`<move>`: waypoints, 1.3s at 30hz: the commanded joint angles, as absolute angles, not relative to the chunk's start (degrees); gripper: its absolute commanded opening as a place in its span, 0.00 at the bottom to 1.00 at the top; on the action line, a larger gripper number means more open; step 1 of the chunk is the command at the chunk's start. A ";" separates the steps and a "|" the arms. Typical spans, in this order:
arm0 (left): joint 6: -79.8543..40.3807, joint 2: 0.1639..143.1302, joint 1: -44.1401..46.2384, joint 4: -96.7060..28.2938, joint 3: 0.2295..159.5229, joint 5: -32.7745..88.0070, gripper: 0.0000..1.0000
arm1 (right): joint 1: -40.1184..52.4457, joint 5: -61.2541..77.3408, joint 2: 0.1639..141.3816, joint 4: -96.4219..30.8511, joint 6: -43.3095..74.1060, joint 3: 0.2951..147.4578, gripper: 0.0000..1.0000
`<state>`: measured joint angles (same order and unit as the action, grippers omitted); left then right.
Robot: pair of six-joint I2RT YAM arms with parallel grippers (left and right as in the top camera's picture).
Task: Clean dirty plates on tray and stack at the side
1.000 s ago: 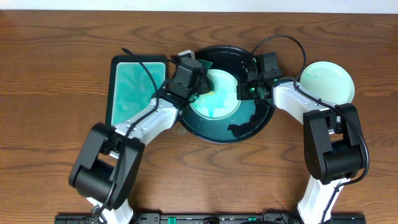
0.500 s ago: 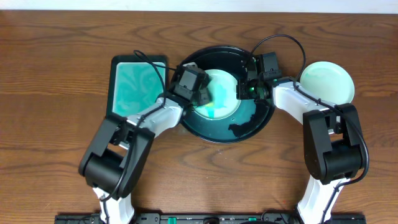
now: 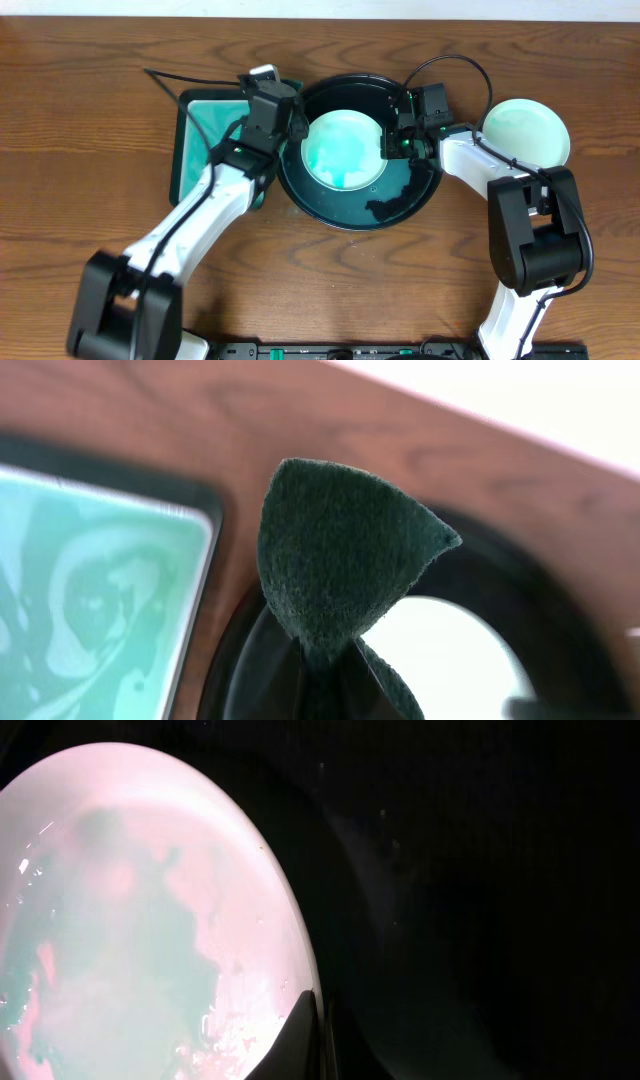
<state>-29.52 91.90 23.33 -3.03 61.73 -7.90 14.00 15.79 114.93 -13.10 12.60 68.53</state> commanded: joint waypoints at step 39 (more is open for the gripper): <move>-28.05 105.45 1.89 -12.97 61.19 -5.61 0.07 | 27.53 -31.29 96.53 -12.80 -18.04 69.36 0.01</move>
